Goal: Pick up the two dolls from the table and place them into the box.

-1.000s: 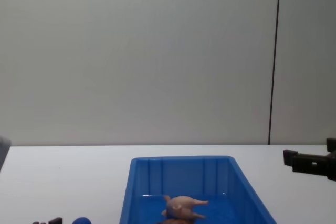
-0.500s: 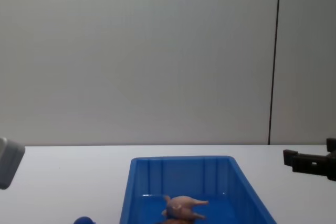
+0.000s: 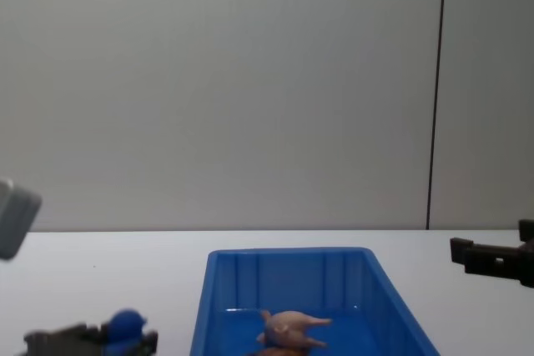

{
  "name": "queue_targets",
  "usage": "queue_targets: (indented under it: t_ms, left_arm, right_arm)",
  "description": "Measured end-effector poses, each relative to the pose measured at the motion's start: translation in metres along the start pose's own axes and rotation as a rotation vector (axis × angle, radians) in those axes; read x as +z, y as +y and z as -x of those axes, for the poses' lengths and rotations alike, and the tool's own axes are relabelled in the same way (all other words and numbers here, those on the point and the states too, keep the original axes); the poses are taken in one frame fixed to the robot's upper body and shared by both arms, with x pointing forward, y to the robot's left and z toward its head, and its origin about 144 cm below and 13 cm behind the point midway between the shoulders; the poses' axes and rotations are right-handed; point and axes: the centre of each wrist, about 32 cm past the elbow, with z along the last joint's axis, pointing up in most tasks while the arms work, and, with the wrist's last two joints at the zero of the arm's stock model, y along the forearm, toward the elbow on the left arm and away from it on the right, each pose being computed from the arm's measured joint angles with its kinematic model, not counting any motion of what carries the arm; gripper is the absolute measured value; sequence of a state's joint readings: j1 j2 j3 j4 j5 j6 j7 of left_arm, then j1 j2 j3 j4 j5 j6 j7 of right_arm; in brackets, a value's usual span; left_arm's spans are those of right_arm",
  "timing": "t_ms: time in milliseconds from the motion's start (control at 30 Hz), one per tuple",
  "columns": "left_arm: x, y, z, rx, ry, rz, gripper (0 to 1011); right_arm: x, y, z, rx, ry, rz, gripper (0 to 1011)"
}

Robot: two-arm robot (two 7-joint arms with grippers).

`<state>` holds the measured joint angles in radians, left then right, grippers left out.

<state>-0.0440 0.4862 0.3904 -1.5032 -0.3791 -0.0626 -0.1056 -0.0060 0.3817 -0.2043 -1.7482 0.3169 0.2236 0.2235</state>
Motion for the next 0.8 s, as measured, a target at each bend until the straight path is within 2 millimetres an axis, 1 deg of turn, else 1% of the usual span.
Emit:
queue_targets:
  t_ms: [67,167,200,333,400,433,567,767,800]
  left_arm:
    - [0.004,0.000,-0.001,0.006,-0.012,0.012,409]
    - [0.017,-0.002,-0.005,0.018,-0.043,0.050,390]
    - [0.017,-0.002,-0.005,0.018,-0.043,0.050,381]
    - [0.034,-0.007,-0.007,0.022,-0.083,0.100,357]
    - [0.039,-0.009,-0.006,0.020,-0.091,0.115,352]
    - [0.044,-0.012,-0.005,0.014,-0.100,0.132,343]
    - [0.055,-0.019,-0.002,-0.010,-0.120,0.165,328]
    - [0.067,-0.034,0.009,-0.069,-0.134,0.203,282]
    - [0.068,-0.036,0.011,-0.079,-0.137,0.206,298]
  right_arm:
    - [0.000,0.000,0.000,0.000,0.000,0.000,1001]
    - [0.000,0.000,0.000,0.000,0.000,0.000,1001]
    - [0.000,0.000,0.000,0.000,0.000,0.000,1001]
    - [0.000,0.000,0.000,0.000,0.000,0.000,1001]
    - [0.000,0.000,0.000,0.000,0.000,0.000,1001]
    - [0.000,0.000,0.000,0.000,0.000,0.000,1001]
    - [0.000,0.000,0.000,0.000,0.000,0.000,1001]
    - [0.000,0.000,0.000,0.000,0.000,0.000,1001]
    - [0.000,0.000,0.000,0.000,0.000,0.000,1001]
